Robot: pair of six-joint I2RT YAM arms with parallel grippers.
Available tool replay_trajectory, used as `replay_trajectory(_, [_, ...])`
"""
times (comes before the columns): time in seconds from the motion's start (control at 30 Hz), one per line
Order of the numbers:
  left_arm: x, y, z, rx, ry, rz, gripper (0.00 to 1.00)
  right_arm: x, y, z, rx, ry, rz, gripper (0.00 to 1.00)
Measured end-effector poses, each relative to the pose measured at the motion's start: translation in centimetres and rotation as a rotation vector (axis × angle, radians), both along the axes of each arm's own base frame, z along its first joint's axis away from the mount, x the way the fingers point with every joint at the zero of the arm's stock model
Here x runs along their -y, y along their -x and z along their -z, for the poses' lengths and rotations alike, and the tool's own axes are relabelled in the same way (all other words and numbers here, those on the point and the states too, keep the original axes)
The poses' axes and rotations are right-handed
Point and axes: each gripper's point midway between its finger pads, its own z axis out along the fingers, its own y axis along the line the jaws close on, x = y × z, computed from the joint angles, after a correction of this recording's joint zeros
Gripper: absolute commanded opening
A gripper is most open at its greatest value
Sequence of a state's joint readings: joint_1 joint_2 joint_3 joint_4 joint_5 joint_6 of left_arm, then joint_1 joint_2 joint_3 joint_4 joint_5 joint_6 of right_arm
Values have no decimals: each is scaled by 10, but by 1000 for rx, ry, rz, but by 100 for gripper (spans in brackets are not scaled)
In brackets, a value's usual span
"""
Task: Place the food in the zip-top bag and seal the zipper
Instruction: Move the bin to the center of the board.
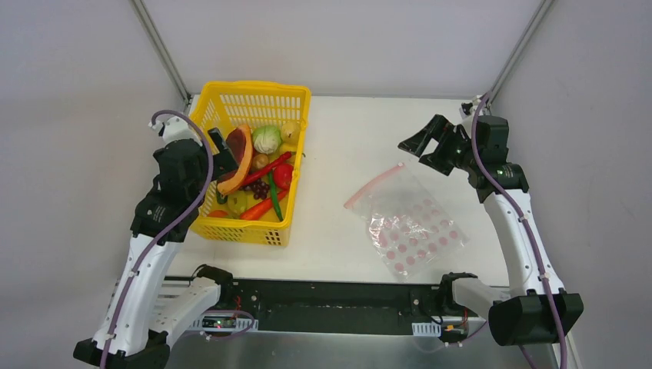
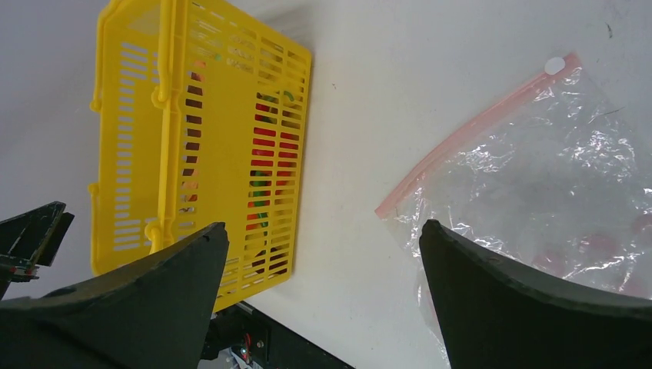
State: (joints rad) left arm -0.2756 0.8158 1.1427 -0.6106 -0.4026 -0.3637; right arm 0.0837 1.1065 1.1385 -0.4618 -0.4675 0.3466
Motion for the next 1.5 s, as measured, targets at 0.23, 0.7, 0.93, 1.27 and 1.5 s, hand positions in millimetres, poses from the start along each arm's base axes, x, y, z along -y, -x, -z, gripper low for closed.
replay_trajectory(0.23, [-9, 11, -12, 123, 90, -73, 100, -2, 4, -1, 2, -10, -16, 98])
replay_trajectory(0.7, [92, -31, -16, 115, 262, 397, 100, -16, 12, 5, -33, -88, -72, 98])
replay_trajectory(0.93, [136, -117, -20, -24, 251, 502, 100, -19, 18, 6, -24, -115, -83, 98])
replay_trajectory(1.27, [192, -220, 19, -230, 220, 630, 93, -23, 26, 2, -22, -138, -109, 98])
replay_trajectory(1.5, [246, -230, 55, -332, 196, 795, 93, -19, 30, 1, 0, -119, -96, 98])
